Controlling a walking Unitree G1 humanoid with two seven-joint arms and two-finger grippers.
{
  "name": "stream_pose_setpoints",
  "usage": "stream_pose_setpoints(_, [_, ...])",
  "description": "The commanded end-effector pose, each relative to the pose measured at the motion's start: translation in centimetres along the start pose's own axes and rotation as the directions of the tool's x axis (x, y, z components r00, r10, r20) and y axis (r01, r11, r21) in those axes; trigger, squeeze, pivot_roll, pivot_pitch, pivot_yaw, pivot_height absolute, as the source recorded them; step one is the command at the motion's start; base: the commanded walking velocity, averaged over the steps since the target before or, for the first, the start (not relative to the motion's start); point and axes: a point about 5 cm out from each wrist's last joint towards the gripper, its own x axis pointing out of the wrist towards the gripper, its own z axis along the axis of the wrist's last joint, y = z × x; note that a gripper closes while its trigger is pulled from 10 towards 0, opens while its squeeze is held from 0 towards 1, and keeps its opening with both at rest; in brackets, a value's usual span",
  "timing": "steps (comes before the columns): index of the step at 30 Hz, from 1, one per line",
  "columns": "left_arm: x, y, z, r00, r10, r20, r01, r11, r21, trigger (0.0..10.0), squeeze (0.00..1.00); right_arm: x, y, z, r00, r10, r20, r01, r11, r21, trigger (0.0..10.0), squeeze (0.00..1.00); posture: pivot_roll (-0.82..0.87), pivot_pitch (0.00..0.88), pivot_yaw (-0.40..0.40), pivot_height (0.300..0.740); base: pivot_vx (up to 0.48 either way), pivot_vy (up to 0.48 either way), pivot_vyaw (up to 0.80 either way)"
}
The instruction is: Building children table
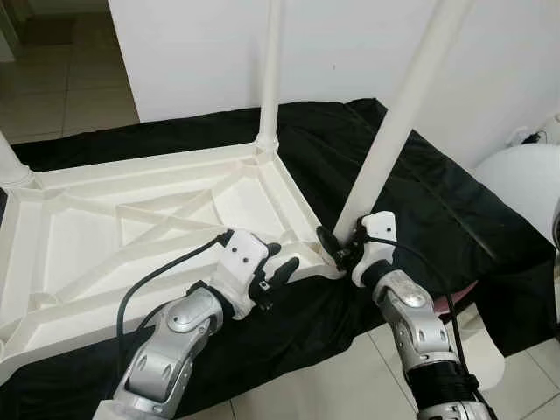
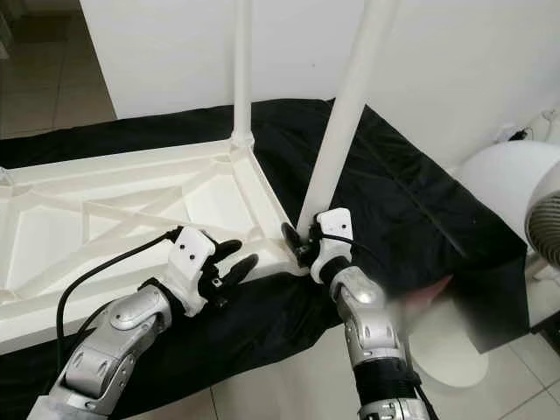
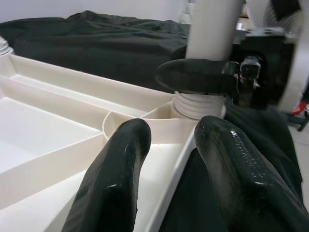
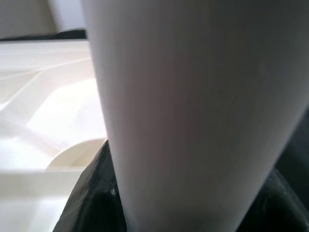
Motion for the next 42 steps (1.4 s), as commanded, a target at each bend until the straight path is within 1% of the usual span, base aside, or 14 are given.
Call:
stream_pose_setpoints(1, [0.0, -0.5, -0.1, 0.999, -0.038, -0.004, 0.038, 0.999, -0.006, 10.0, 0.0, -0.5, 0.2, -1.4, 0.995, -0.072, -0.067, 0.074, 0.997, 0.037, 10.0, 0.0, -0.01, 0.053, -0.049, 0.74, 0.0, 0.0, 0.0])
stream_pose_setpoints(3, [0.1, -0.6, 0.0, 0.999, -0.037, -0.002, 0.037, 0.999, -0.007, 10.0, 0.0, -0.9, 1.4, -1.5, 0.976, -0.208, -0.06, 0.213, 0.971, 0.105, 10.0, 0.0, -0.01, 0.051, -0.053, 0.74, 0.0, 0.0, 0.0])
stream_pose_setpoints(6, [0.1, -0.6, 0.0, 0.999, -0.035, 0.0, 0.035, 0.999, -0.01, 10.0, 0.0, -1.1, 2.1, -1.4, 0.961, -0.27, -0.066, 0.277, 0.948, 0.155, 10.0, 0.0, -0.01, 0.051, -0.056, 0.74, 0.0, 0.0, 0.0])
stream_pose_setpoints(17, [0.1, -0.7, -0.1, 0.999, -0.039, -0.001, 0.039, 0.999, -0.012, 10.0, 0.0, -1.1, 2.2, -0.2, 0.965, -0.259, -0.049, 0.264, 0.949, 0.172, 10.0, 0.0, -0.01, 0.044, -0.059, 0.74, 0.0, 0.0, 0.0])
stream_pose_setpoints(18, [0.1, -0.6, -0.1, 0.999, -0.037, 0.0, 0.037, 0.999, -0.01, 10.0, 0.0, -1.1, 2.3, 0.0, 0.966, -0.257, -0.041, 0.26, 0.95, 0.171, 10.0, 0.05, -0.01, 0.045, -0.06, 0.74, 0.0, 0.0, 0.0])
stream_pose_setpoints(20, [0.1, -0.6, -0.1, 0.999, -0.035, 0.0, 0.035, 0.999, -0.009, 10.0, 0.0, -1.1, 2.3, 0.1, 0.966, -0.256, -0.035, 0.258, 0.951, 0.169, 10.0, 0.05, -0.01, 0.045, -0.06, 0.74, 0.0, 0.0, 0.0])
stream_pose_setpoints(21, [0.1, -0.6, -0.1, 0.999, -0.034, -0.001, 0.034, 0.999, -0.009, 10.0, 0.0, -1.1, 2.4, 0.3, 0.971, -0.239, -0.02, 0.239, 0.955, 0.176, 10.0, 1.0, -0.01, 0.044, -0.061, 0.74, 0.0, 0.0, 0.0])
stream_pose_setpoints(30, [0.0, -0.6, -0.1, 0.999, -0.032, -0.003, 0.032, 0.999, -0.011, 10.0, 0.0, -1.4, 1.4, 0.8, 0.984, -0.179, 0.012, 0.174, 0.97, 0.17, 10.0, 1.0, -0.01, 0.048, -0.062, 0.74, 0.0, 0.0, 0.0])
stream_pose_setpoints(31, [0.0, -0.5, -0.1, 1.0, -0.029, -0.002, 0.029, 1.0, -0.01, 10.0, 0.0, -1.5, 0.4, 0.7, 0.99, -0.141, 0.006, 0.138, 0.98, 0.146, 10.0, 0.15, -0.01, 0.049, -0.06, 0.74, 0.0, 0.0, 0.0])
stream_pose_setpoints(34, [0.1, -0.4, -0.1, 1.0, -0.027, -0.002, 0.027, 1.0, -0.009, 10.0, 0.0, -1.7, -0.2, 0.7, 0.993, -0.116, 0.001, 0.115, 0.985, 0.128, 10.0, 0.15, -0.01, 0.049, -0.06, 0.74, 0.0, 0.0, 0.0])
stream_pose_setpoints(35, [0.1, -0.4, 0.0, 1.0, -0.027, 0.0, 0.027, 1.0, -0.009, 10.0, 0.0, -1.7, -0.7, 0.6, 0.997, -0.078, -0.003, 0.077, 0.99, 0.121, 10.0, 0.0, -0.01, 0.049, -0.057, 0.74, 0.0, 0.0, 0.0])
stream_pose_setpoints(36, [0.1, -0.4, 0.0, 1.0, -0.027, 0.0, 0.027, 1.0, -0.009, 10.0, 0.0, -1.7, -0.7, 0.6, 0.997, -0.078, -0.003, 0.077, 0.99, 0.121, 10.0, 0.0, -0.01, 0.049, -0.057, 0.74, 0.0, 0.0, 0.0])
stream_pose_setpoints(38, [0.2, -0.3, 0.0, 1.0, -0.03, 0.0, 0.03, 1.0, -0.008, 10.0, 0.0, -1.7, -1.4, 0.6, 0.999, 0.035, 0.002, -0.035, 0.997, 0.073, 10.0, 0.0, -0.02, 0.048, -0.05, 0.74, 0.0, 0.0, 0.0])
stream_pose_setpoints(42, [0.3, -0.4, 0.0, 0.999, -0.042, 0.0, 0.042, 0.999, -0.008, 10.0, 0.0, -1.4, -2.5, 0.7, 0.987, 0.159, -0.011, -0.159, 0.987, 0.005, 10.0, 0.0, -0.02, 0.044, -0.047, 0.74, 0.0, 0.0, 0.0])
